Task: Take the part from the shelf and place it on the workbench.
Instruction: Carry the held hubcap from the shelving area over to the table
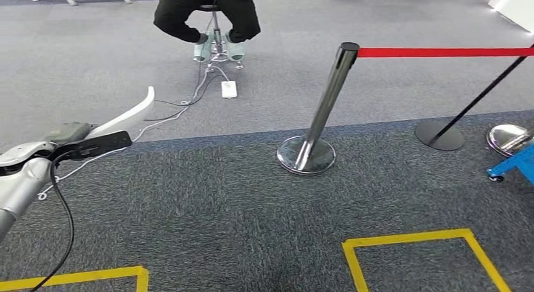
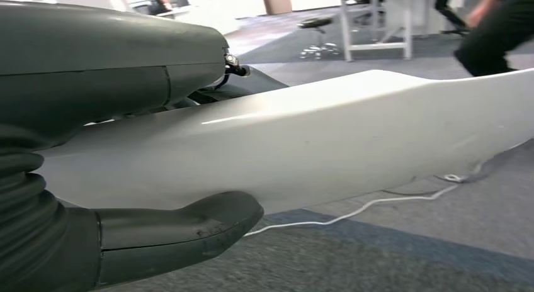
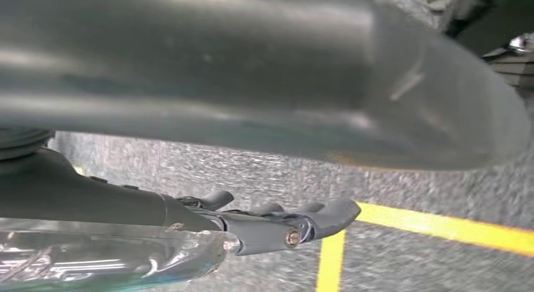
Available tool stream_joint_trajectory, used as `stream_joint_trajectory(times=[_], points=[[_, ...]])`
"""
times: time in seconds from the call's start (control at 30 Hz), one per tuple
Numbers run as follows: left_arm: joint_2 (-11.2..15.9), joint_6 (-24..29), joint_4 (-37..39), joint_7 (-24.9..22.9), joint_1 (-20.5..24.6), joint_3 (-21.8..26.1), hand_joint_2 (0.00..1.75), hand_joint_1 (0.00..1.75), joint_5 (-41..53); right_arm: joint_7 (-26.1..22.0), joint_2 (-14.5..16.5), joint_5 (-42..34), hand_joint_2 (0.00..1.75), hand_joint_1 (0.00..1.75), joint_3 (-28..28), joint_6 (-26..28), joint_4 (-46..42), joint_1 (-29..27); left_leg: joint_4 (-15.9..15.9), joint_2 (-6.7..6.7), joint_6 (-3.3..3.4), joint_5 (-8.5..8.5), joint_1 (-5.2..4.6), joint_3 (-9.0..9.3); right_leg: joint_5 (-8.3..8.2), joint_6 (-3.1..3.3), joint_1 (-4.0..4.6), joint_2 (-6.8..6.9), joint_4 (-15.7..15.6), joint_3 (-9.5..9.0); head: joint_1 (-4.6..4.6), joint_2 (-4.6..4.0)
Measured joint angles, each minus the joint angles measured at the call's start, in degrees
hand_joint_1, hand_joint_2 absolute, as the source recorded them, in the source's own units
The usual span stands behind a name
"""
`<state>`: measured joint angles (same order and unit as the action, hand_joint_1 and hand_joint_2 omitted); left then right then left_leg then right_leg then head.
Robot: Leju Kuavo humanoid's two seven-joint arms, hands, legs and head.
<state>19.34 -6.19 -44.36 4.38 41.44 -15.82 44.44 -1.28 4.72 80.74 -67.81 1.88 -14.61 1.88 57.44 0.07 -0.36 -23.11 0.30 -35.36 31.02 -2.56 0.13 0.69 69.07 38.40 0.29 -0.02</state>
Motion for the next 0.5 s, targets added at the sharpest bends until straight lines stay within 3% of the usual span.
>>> stream_joint_trajectory(times=[0.07,0.1,0.17,0.23,0.3,0.37,0.43,0.5], points=[[-0.40,-0.04,-0.05,-0.20,-0.05,-0.11,1.75,1.75,0.00,0.24,0.03,0.05,0.00,0.00,0.03,-0.11,0.03,-0.07,0.00,-1.37,0.15,0.00,-0.12,0.00,2.18,0.14,0.03,-0.50,6.49,3.30,0.04,0.00],[-0.56,-0.07,-0.05,-0.34,-0.08,-0.17,1.75,1.75,0.01,0.33,0.03,0.07,0.00,0.00,0.03,-0.15,0.03,-0.07,0.00,-2.06,0.18,0.00,-0.16,0.01,1.68,0.30,0.05,-0.61,6.93,3.72,0.04,0.00],[-0.74,-0.08,-0.05,-0.62,-0.06,-0.23,1.75,1.75,0.19,0.41,0.03,0.21,0.00,0.00,0.03,-0.19,0.03,-0.03,0.01,-3.39,0.12,0.03,-0.15,0.11,-2.16,0.69,0.02,-1.38,1.13,1.26,0.04,0.00],[-0.78,-0.08,-0.05,-0.79,-0.01,-0.27,1.75,1.75,0.41,0.20,0.05,0.33,0.00,0.00,0.05,0.13,0.03,-0.01,0.06,-4.55,-0.19,0.13,-0.14,0.02,-5.35,0.81,-0.24,-3.70,-6.69,-2.47,0.01,0.00],[-0.68,-0.27,-0.05,-0.85,-0.15,-0.25,1.75,1.75,0.13,-0.55,0.10,0.31,0.00,0.00,0.07,1.05,0.03,-0.01,-0.08,-5.53,-0.84,0.44,0.01,-0.29,-6.02,0.78,-0.26,-4.77,-9.62,-3.91,-0.02,0.00],[-0.34,-0.55,-0.05,-0.87,-0.59,-0.14,1.75,1.75,-0.40,-1.43,0.13,0.28,0.00,0.00,0.06,2.00,0.03,0.05,-0.44,-6.33,-1.59,0.77,0.28,-0.51,-6.35,1.22,-0.14,-3.76,-9.99,-3.99,-0.03,0.00],[0.10,-0.65,-0.05,-0.90,-0.87,0.01,1.75,1.75,-0.64,-1.88,0.14,0.28,0.00,0.00,0.05,2.46,0.02,0.13,0.89,-4.99,-2.09,-0.38,0.19,-1.33,-6.77,1.85,-0.21,-2.77,-10.66,-4.19,-0.18,0.00],[0.30,-0.67,-0.05,-0.93,-0.87,0.09,1.75,1.75,-0.69,-1.99,0.14,0.27,0.00,0.00,0.05,2.65,-0.01,0.08,6.54,-2.52,-2.38,-3.70,0.00,-4.01,-6.92,2.19,-0.15,-1.57,-11.00,-4.29,-0.34,0.00]])
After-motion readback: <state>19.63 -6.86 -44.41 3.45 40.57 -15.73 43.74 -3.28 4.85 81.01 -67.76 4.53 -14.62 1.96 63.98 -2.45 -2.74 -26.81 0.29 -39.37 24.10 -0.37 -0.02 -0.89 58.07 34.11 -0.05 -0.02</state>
